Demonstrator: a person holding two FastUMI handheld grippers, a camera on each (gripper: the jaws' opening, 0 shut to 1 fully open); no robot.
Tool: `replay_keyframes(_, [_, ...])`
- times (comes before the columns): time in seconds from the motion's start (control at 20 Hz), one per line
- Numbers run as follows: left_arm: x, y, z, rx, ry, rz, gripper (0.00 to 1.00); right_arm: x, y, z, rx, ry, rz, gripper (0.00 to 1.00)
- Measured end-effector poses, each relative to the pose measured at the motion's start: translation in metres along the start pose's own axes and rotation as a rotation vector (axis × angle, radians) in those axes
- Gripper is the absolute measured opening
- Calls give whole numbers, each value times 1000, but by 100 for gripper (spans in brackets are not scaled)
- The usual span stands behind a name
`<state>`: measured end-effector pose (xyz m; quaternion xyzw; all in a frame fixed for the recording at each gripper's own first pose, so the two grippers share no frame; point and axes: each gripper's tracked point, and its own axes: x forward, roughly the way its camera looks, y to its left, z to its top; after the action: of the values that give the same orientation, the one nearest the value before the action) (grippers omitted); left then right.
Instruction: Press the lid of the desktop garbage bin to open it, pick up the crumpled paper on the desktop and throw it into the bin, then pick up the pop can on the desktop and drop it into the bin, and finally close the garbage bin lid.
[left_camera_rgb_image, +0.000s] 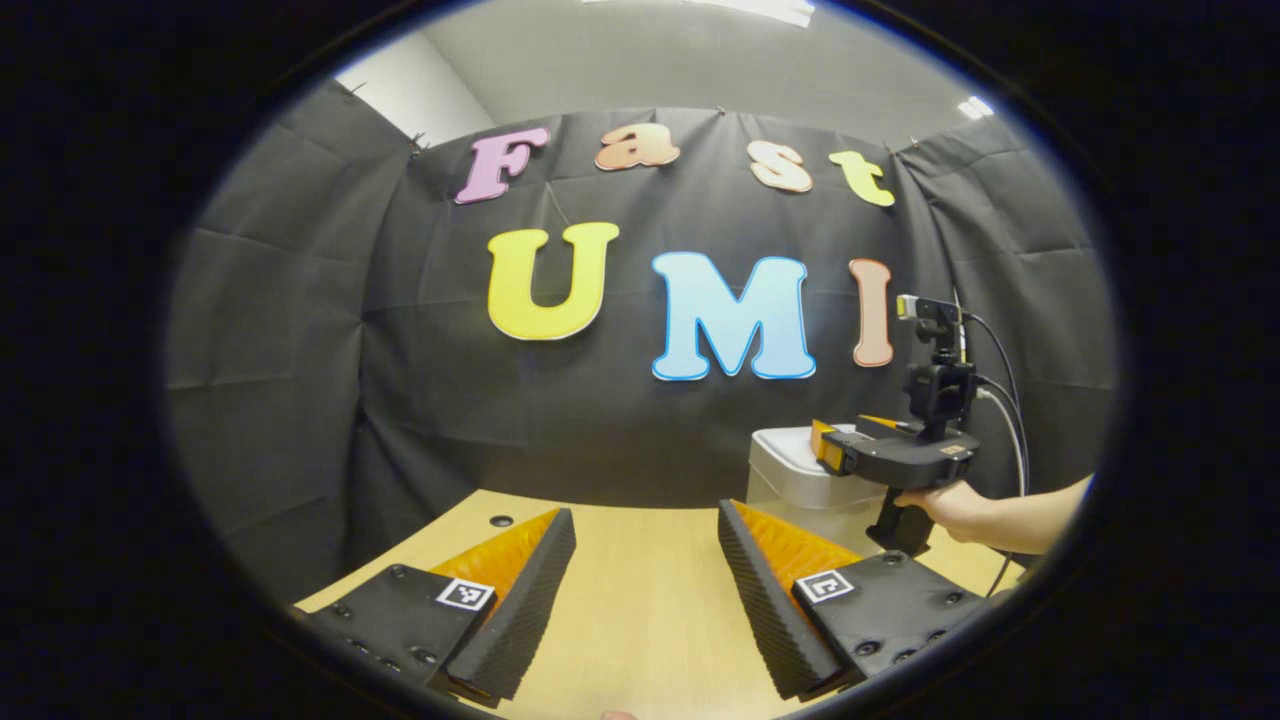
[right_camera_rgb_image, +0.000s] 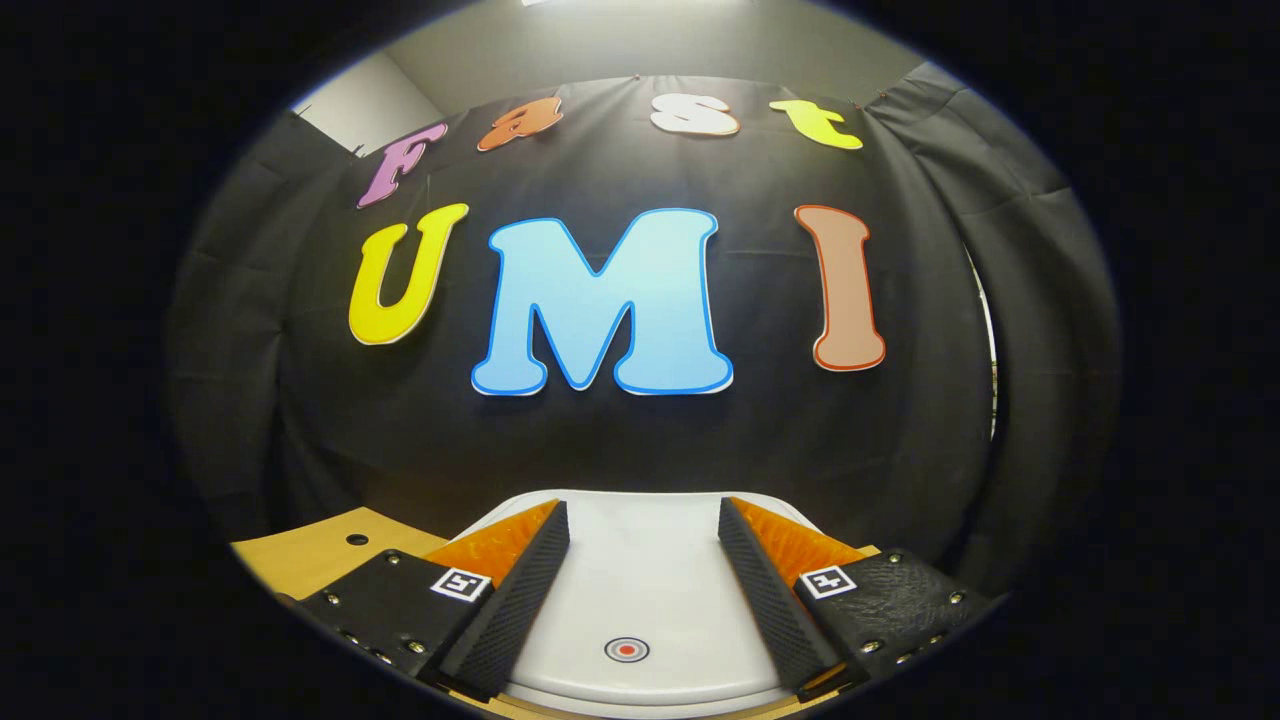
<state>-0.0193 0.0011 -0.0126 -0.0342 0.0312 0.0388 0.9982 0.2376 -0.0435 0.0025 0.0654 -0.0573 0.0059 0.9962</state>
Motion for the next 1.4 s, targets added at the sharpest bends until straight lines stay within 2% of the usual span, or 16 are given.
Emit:
replay_keyframes(0.1, [-12, 2, 4, 14, -8, 30, 94, -9, -2, -3, -4, 26, 6, 96])
replay_keyframes(0.15, [-17, 5, 4, 23, -8, 49, 97, -16, -1, -3, -5, 36, 15, 96])
replay_keyframes(0.25, [-28, 8, 1, 27, -4, 77, 94, -30, -4, -4, -22, 46, 16, 96])
replay_keyframes(0.35, [-35, 10, -2, 36, 0, 99, 97, -45, -6, -2, -27, 44, 10, 96])
replay_keyframes(0.4, [-38, 11, -1, 43, -5, 104, 94, -52, -6, -2, -27, 47, 15, 96])
replay_keyframes(0.45, [-35, 11, 0, 49, -9, 106, 97, -62, -4, -2, -30, 54, 29, 96])
replay_keyframes(0.6, [-35, 7, 6, 48, -29, 91, 98, -90, -5, 2, -49, 61, 51, 96])
replay_keyframes(0.65, [-35, 5, 7, 47, -33, 83, 94, -101, -5, 5, -55, 52, 51, 96])
replay_keyframes(0.75, [-28, 4, 9, 42, -42, 72, 94, -124, -4, 9, -64, 45, 51, 96])
replay_keyframes(0.8, [-23, 2, 9, 36, -43, 64, 98, -137, -3, 12, -61, 38, 49, 96])
replay_keyframes(0.85, [-19, 0, 5, 32, -37, 53, 94, -150, -1, 13, -54, 38, 43, 96])
replay_keyframes(0.9, [-16, -1, 2, 33, -32, 42, 97, -162, 2, 13, -44, 43, 38, 96])
replay_keyframes(1.0, [-10, 0, 0, 37, -33, 27, 94, -186, 11, 17, -22, 43, 43, 96])
replay_keyframes(1.1, [-3, 0, -2, 37, -40, 7, 97, -203, 18, 20, -24, 39, 45, 96])
replay_keyframes(1.3, [5, 3, -3, 31, -50, -17, 98, -232, 25, 31, -29, 25, 26, 96])
replay_keyframes(1.4, [9, 6, -5, 41, -52, -23, 94, -240, 29, 33, -21, 26, 17, 96])
